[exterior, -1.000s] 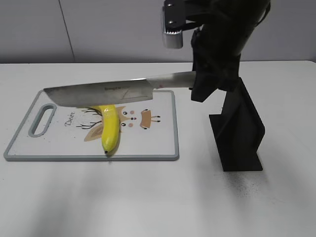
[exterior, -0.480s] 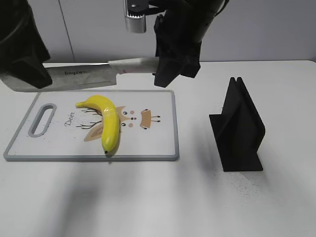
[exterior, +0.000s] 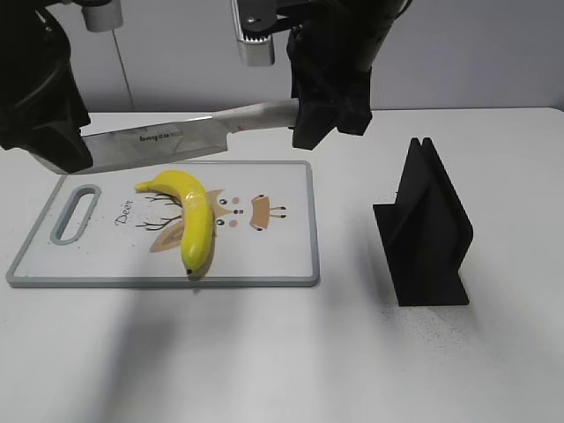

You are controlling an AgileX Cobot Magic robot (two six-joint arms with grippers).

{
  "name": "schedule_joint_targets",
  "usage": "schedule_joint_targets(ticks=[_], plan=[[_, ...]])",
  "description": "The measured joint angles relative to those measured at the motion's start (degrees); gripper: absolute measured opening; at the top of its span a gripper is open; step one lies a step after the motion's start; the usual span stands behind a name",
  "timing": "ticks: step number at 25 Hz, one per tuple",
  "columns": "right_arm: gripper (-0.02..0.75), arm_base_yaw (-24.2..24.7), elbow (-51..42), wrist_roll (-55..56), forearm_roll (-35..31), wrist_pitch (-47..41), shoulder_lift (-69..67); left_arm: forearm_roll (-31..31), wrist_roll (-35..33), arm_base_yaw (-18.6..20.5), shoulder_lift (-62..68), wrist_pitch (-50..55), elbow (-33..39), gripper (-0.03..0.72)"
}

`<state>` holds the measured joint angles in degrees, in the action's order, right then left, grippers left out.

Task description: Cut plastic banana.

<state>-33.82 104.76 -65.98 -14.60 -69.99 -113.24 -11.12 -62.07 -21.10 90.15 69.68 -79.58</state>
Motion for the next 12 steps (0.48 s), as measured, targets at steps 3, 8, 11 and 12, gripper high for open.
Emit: schedule_joint_targets(ticks=[3,8,11,12], plan=[[0.16,0.0,0.0,0.0,0.1,0.0,0.0,0.2,0.0,0.0,0.0,0.0,0.0,0.573],[0.16,0.0,0.0,-0.1,-0.7,0.0,0.0,0.4,0.0,0.1,1.3,0.0,0.0,0.572],[0.16,0.0,0.0,-0.1,-1.4,0.0,0.0,0.9,0.0,0.1,2.3,0.0,0.0,0.561],[0.16,0.0,0.0,-0.1,-1.5,0.0,0.0,1.1,0.0,0.1,2.4,0.0,0.0,0.549]])
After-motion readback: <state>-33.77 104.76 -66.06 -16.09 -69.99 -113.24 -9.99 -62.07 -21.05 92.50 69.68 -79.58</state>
